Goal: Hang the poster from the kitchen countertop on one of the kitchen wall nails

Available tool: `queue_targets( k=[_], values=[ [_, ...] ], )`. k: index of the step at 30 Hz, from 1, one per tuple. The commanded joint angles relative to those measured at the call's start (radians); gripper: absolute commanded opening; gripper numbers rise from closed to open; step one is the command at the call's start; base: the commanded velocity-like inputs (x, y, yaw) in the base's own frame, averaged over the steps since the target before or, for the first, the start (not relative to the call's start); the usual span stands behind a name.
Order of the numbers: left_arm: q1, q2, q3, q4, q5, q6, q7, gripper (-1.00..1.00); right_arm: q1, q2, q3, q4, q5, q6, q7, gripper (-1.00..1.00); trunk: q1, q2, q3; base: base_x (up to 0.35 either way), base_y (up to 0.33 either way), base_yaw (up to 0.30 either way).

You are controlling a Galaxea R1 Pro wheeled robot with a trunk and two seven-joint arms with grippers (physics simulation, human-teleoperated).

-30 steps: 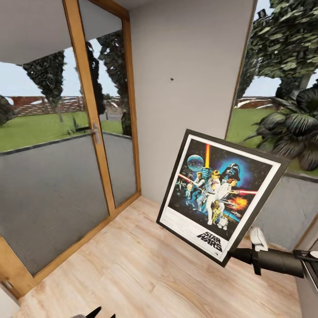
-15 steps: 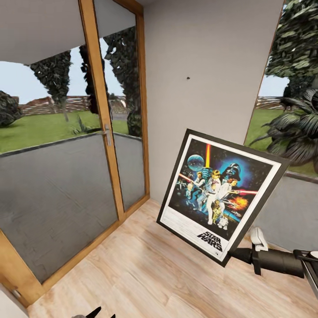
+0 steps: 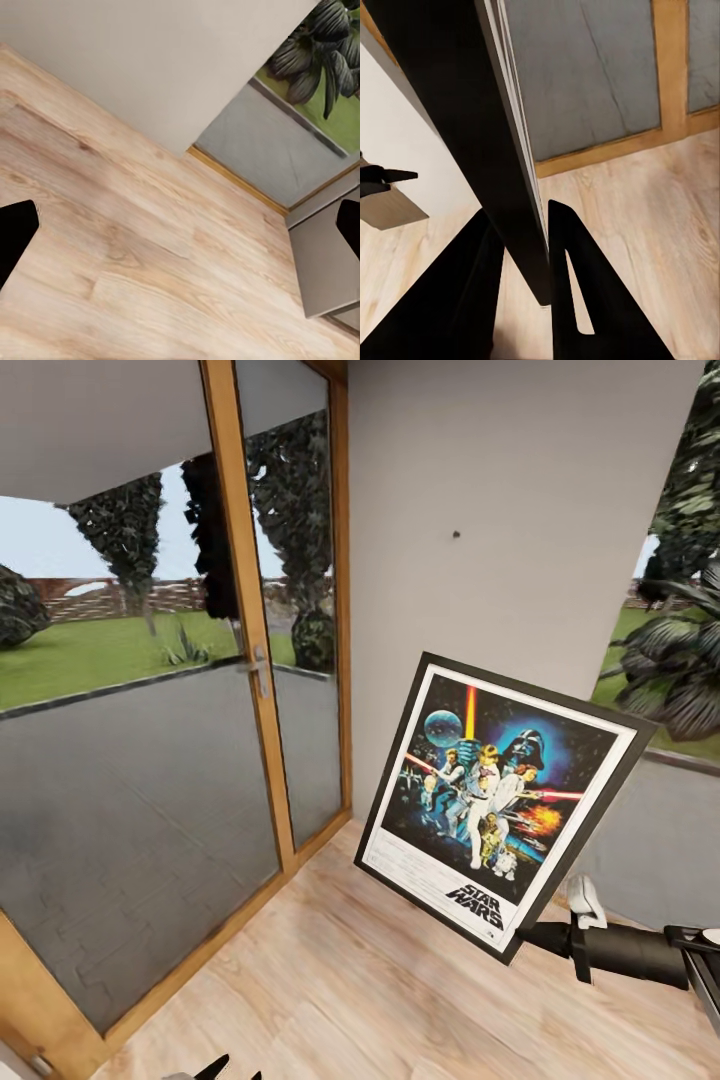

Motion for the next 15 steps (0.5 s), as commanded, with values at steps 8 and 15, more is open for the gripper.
queue_targets(
  k=[8, 15],
  values=[
    [0.000, 0.000, -0.001, 0.000, 0.004, -0.002, -0.003, 1.00, -0.001, 0.000, 0.001, -0.001, 0.000, 0.013, 0.006, -1.00, 0.001, -0.002, -0.002, 0.247, 0.270, -0.126],
    [0.000, 0.001, -0.001, 0.000, 0.004, -0.002, -0.003, 1.00, -0.001, 0.000, 0.001, -0.001, 0.000, 0.013, 0.006, -1.00, 0.001, -0.002, -0.002, 0.247, 0.270, -0.293]
  ],
)
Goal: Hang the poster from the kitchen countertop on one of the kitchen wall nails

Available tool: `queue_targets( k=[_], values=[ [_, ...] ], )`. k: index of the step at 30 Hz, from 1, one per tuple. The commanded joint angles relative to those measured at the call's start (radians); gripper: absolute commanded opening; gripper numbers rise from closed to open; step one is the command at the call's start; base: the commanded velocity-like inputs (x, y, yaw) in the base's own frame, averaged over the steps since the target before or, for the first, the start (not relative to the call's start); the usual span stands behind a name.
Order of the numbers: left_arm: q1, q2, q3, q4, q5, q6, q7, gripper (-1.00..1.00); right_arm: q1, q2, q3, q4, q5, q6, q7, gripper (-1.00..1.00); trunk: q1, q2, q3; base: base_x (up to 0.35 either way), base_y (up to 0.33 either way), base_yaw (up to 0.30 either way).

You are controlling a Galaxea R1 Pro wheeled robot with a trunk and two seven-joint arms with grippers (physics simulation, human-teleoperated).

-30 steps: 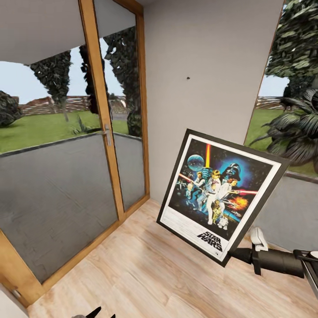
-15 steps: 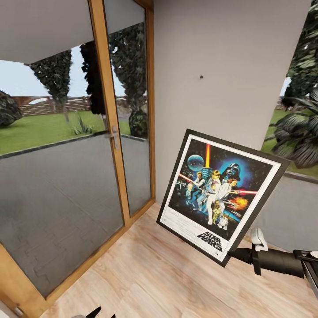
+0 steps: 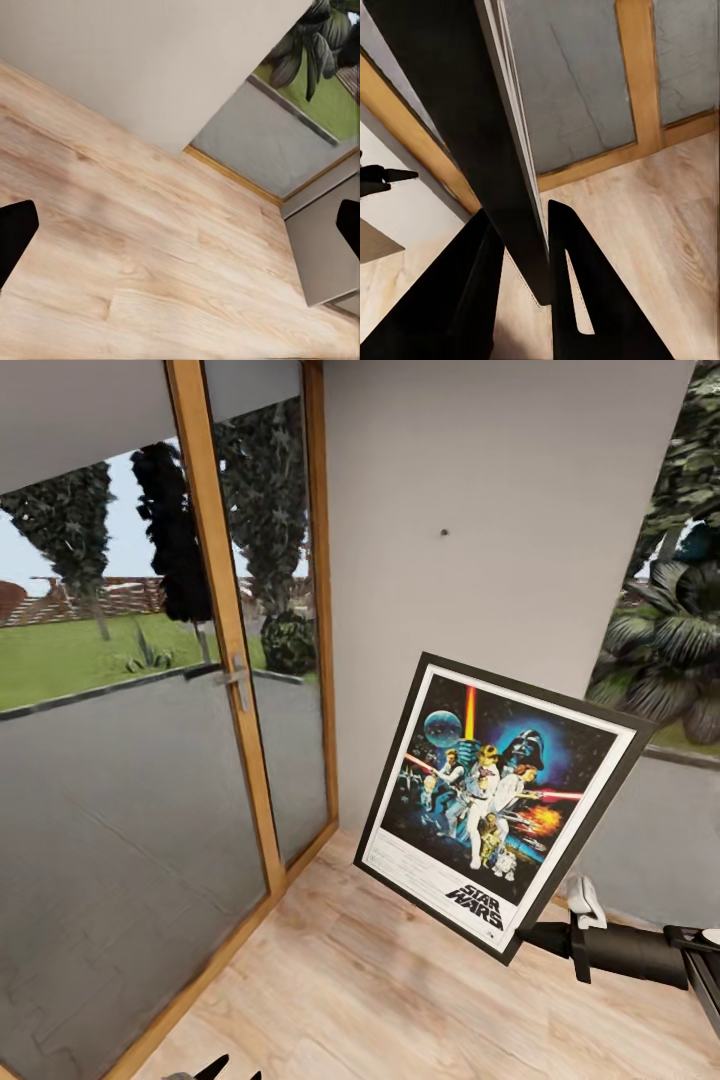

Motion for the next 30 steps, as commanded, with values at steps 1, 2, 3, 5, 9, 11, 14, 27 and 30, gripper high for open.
queue_targets(
  k=[1, 2, 3, 5, 9, 11, 14, 27, 30],
  values=[
    [0.000, 0.000, 0.000, 0.000, 0.004, -0.002, -0.003, 1.00, -0.001, 0.000, 0.000, -0.001, 0.000, 0.013, 0.006, -1.00, 0.001, -0.002, -0.002, 0.247, 0.270, -0.299],
    [0.000, 0.000, 0.000, 0.000, 0.004, -0.002, -0.003, 1.00, -0.002, 0.000, 0.000, -0.001, 0.000, 0.013, 0.006, -1.00, 0.001, -0.002, -0.002, 0.247, 0.271, -0.299],
    [0.000, 0.000, 0.000, 0.000, 0.004, -0.002, -0.003, 1.00, -0.002, 0.000, 0.000, -0.001, 0.000, 0.013, 0.006, -1.00, 0.001, -0.002, -0.002, 0.247, 0.271, -0.300],
    [0.000, 0.000, 0.000, 0.000, 0.004, -0.002, -0.003, 1.00, -0.002, 0.000, 0.000, -0.001, 0.000, 0.013, 0.006, -1.00, 0.001, -0.002, -0.002, 0.247, 0.271, -0.300],
    [0.000, 0.000, 0.000, 0.000, 0.004, -0.002, -0.003, 1.00, -0.001, 0.000, 0.000, -0.001, 0.000, 0.013, 0.006, -1.00, 0.001, -0.002, -0.002, 0.247, 0.274, -0.300],
    [0.000, 0.000, 0.000, 0.000, 0.004, -0.002, -0.003, 1.00, -0.001, 0.000, 0.000, -0.001, 0.000, 0.013, 0.006, -1.00, 0.001, -0.002, -0.002, 0.247, 0.276, -0.300],
    [0.000, 0.000, 0.000, 0.000, 0.004, -0.002, -0.003, 1.00, -0.001, 0.000, 0.000, -0.001, 0.000, 0.013, 0.006, -1.00, 0.001, -0.002, -0.002, 0.247, 0.277, -0.300],
    [0.000, 0.001, 0.000, 0.000, 0.004, -0.002, -0.003, 1.00, -0.002, 0.000, 0.000, -0.001, 0.000, 0.013, 0.006, -1.00, 0.001, -0.002, -0.002, 0.244, 0.282, -0.300],
    [0.000, 0.000, 0.000, 0.000, 0.004, -0.003, -0.003, 1.00, -0.001, 0.000, 0.000, -0.001, 0.000, 0.013, 0.006, -1.00, 0.001, -0.002, -0.002, 0.239, 0.284, -0.300]
  ],
)
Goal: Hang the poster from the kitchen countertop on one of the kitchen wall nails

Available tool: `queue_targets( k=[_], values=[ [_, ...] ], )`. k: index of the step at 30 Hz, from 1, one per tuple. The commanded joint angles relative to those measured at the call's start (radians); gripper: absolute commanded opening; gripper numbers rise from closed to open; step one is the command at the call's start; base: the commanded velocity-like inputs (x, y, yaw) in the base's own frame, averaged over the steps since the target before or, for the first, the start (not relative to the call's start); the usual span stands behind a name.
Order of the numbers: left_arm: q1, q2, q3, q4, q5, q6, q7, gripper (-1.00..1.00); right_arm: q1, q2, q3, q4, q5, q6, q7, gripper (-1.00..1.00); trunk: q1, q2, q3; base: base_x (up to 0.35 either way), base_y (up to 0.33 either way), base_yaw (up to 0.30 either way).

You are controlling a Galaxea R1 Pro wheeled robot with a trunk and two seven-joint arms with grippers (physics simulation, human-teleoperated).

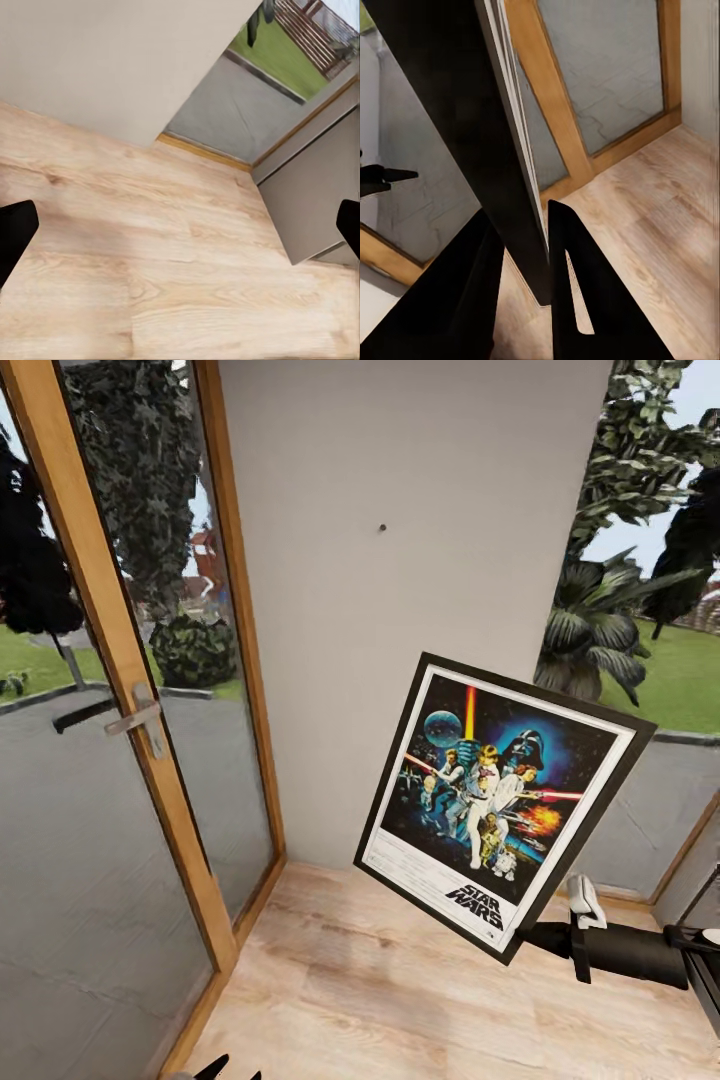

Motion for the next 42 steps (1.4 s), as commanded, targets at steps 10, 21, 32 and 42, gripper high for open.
queue_targets(
  k=[10, 21, 32, 42],
  values=[
    [0.000, 0.000, 0.000, 0.000, 0.004, -0.002, -0.003, 1.00, -0.002, 0.000, 0.000, -0.001, 0.000, 0.013, 0.006, -1.00, 0.001, -0.002, -0.002, 0.128, 0.151, -0.300],
    [0.000, 0.001, 0.000, 0.000, 0.004, -0.002, -0.003, 1.00, -0.001, 0.000, -0.001, -0.001, 0.000, 0.013, 0.006, -1.00, 0.001, -0.002, -0.002, 0.005, 0.006, -0.288],
    [0.000, 0.001, 0.000, 0.000, 0.004, -0.002, -0.003, 1.00, -0.001, 0.000, -0.003, -0.001, -0.001, 0.012, 0.007, -1.00, 0.001, -0.002, -0.002, 0.072, 0.007, -0.032],
    [0.000, 0.001, 0.000, 0.000, 0.004, -0.002, -0.003, 1.00, -0.001, 0.000, -0.002, -0.001, -0.001, 0.012, 0.009, -1.00, 0.001, -0.002, -0.002, 0.297, 0.090, -0.001]
  ],
)
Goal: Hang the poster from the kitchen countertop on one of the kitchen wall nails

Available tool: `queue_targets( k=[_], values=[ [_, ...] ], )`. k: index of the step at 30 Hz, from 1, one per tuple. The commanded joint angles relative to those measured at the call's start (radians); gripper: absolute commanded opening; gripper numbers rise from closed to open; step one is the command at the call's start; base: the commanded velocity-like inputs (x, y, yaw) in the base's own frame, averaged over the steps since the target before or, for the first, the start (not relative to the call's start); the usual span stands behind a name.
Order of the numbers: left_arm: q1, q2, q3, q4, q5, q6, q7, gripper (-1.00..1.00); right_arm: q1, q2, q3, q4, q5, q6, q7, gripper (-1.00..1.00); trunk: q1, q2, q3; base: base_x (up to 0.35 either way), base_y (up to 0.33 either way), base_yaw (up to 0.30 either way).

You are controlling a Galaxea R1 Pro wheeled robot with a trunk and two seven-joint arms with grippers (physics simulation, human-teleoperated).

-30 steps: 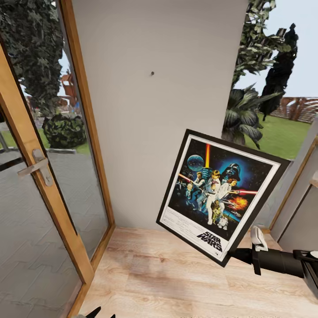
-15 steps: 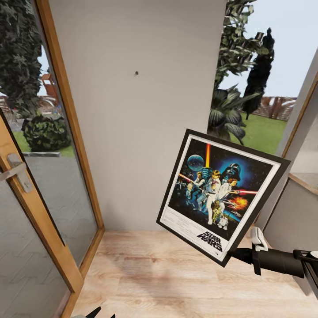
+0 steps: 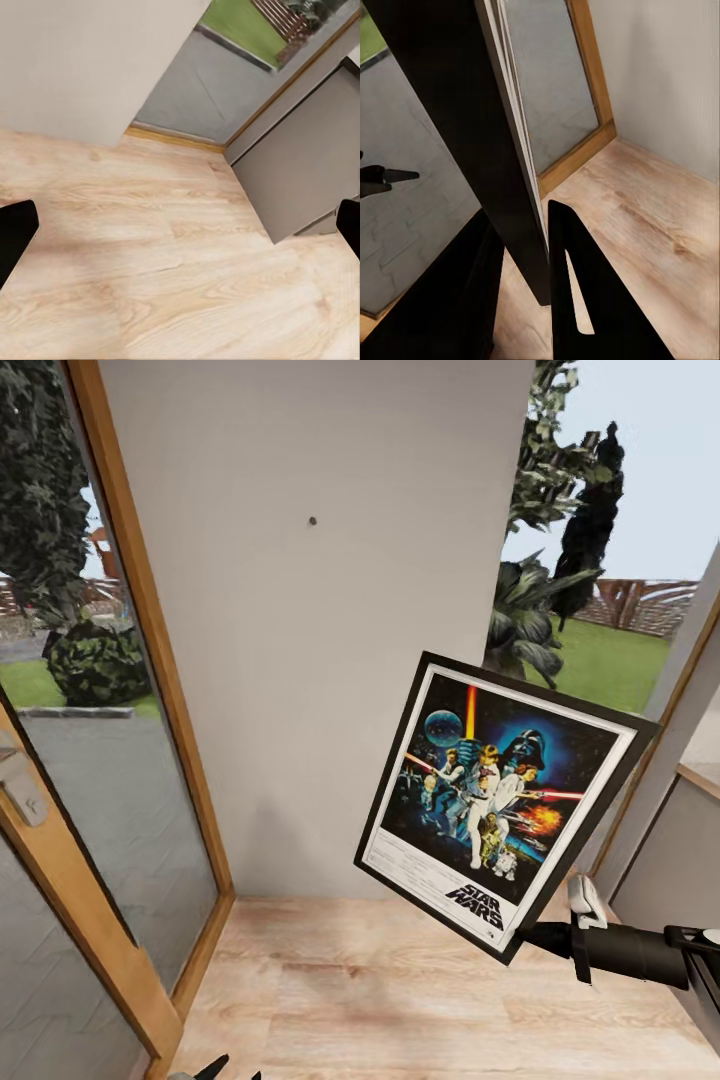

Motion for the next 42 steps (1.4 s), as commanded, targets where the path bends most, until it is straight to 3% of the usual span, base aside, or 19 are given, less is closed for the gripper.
queue_targets(
  k=[1, 12, 15, 16, 17, 20, 23, 28, 36, 38, 39, 42],
  values=[
    [0.000, 0.000, 0.000, 0.000, 0.004, -0.002, -0.003, 1.00, -0.001, 0.000, -0.001, -0.001, 0.000, 0.013, 0.006, -1.00, 0.001, -0.002, -0.002, 0.318, 0.118, 0.000],
    [0.000, 0.000, 0.000, 0.000, 0.004, -0.002, -0.003, 1.00, -0.001, 0.000, -0.001, -0.001, 0.000, 0.016, 0.008, -1.00, 0.001, -0.002, -0.002, 0.298, 0.111, 0.000],
    [0.000, 0.002, 0.015, 0.009, 0.006, -0.002, -0.003, 1.00, -0.002, 0.000, 0.003, -0.003, -0.002, 0.012, 0.014, -1.00, 0.001, -0.002, -0.002, 0.022, 0.007, 0.000],
    [0.000, 0.002, 0.096, 0.042, 0.006, -0.003, -0.004, 1.00, -0.028, 0.000, 0.059, -0.134, -0.002, 0.052, 0.009, -1.00, 0.001, -0.002, -0.002, 0.003, 0.001, 0.000],
    [0.000, 0.001, 0.106, 0.054, 0.005, -0.003, -0.004, 1.00, -0.068, 0.000, 0.071, -0.165, -0.002, 0.113, 0.010, -1.00, 0.001, -0.002, -0.002, 0.001, 0.000, 0.000],
    [0.000, 0.001, 0.112, 0.084, 0.004, -0.003, -0.005, 1.00, -0.128, 0.000, 0.119, -0.185, -0.003, 0.174, 0.010, -1.00, 0.001, -0.002, -0.002, 0.000, 0.000, 0.000],
    [0.000, 0.001, 0.116, 0.132, 0.003, -0.005, -0.006, 1.00, -0.227, 0.000, 0.215, -0.196, -0.002, 0.222, 0.011, -1.00, 0.001, -0.002, -0.002, 0.000, 0.000, 0.000],
    [0.000, 0.002, 0.117, 0.161, 0.003, -0.006, -0.007, 1.00, -0.327, 0.002, 0.262, -0.199, -0.002, 0.318, 0.010, -1.00, 0.001, -0.002, -0.002, 0.000, 0.000, 0.000],
    [0.000, 0.003, 0.119, 0.180, 0.002, -0.006, -0.007, 1.00, -0.540, 0.017, 0.366, -0.195, 0.000, 0.469, 0.007, -1.00, 0.001, -0.002, -0.002, 0.000, 0.000, 0.000],
    [0.000, 0.002, 0.119, 0.181, 0.002, -0.006, -0.007, 1.00, -0.615, 0.029, 0.406, -0.190, 0.001, 0.499, 0.007, -1.00, 0.001, -0.002, -0.002, 0.000, 0.000, 0.000],
    [0.000, 0.002, 0.119, 0.182, 0.001, -0.006, -0.007, 1.00, -0.798, 0.070, 0.523, -0.099, 0.002, 0.526, 0.006, -1.00, 0.001, -0.002, -0.002, 0.000, 0.000, 0.000],
    [0.000, 0.002, 0.119, 0.182, 0.000, -0.006, -0.007, 1.00, -0.856, 0.095, 0.557, -0.046, 0.002, 0.529, 0.007, -1.00, 0.001, -0.002, -0.002, 0.000, 0.000, 0.000]
  ],
)
